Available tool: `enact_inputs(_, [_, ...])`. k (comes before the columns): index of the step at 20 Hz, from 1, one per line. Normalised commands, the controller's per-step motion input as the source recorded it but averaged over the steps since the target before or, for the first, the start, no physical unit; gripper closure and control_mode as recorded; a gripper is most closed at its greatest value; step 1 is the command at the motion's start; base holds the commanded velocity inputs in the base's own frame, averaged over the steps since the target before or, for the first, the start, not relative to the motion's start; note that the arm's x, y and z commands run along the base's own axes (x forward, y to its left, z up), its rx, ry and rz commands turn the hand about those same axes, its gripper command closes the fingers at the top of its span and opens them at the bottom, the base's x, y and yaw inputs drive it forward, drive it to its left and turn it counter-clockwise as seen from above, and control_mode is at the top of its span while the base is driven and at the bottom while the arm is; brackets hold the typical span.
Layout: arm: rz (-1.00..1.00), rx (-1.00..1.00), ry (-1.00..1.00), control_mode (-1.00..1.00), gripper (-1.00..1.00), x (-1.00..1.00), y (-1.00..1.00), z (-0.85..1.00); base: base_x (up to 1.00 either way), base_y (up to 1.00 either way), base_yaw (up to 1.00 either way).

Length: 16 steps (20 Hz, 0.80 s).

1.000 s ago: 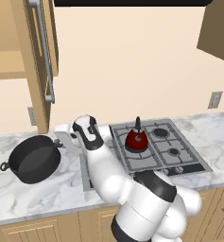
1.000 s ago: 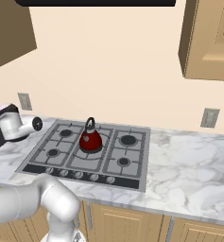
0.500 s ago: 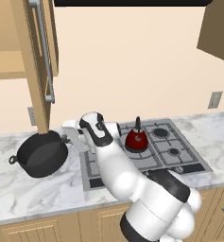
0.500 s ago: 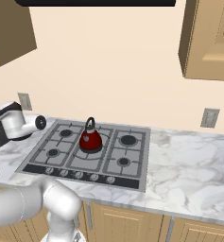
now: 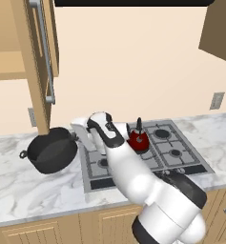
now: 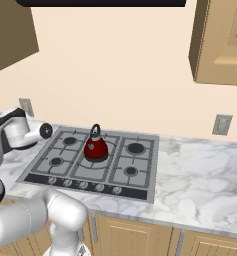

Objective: Pick the kettle from the cabinet and place it on a stove burner. Then pick the pot from the counter and place it on another stove burner. Finally, turn both burners on.

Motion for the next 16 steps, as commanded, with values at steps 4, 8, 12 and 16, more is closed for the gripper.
enact_inputs(4, [-0.1, 0.0, 0.0, -1.0, 1.0, -0.01, -0.31, 0.1, 0.0, 0.0, 0.0])
enact_inputs(8, [-0.09, 0.0, 0.0, -1.0, 1.0, 0.0, -0.29, 0.07, 0.0, 0.0, 0.0])
enact_inputs(12, [-0.09, 0.0, 0.0, -1.0, 1.0, 0.0, -0.28, 0.05, 0.0, 0.0, 0.0])
enact_inputs(16, [-0.08, 0.0, 0.0, -1.0, 1.0, 0.0, -0.28, 0.03, 0.0, 0.0, 0.0])
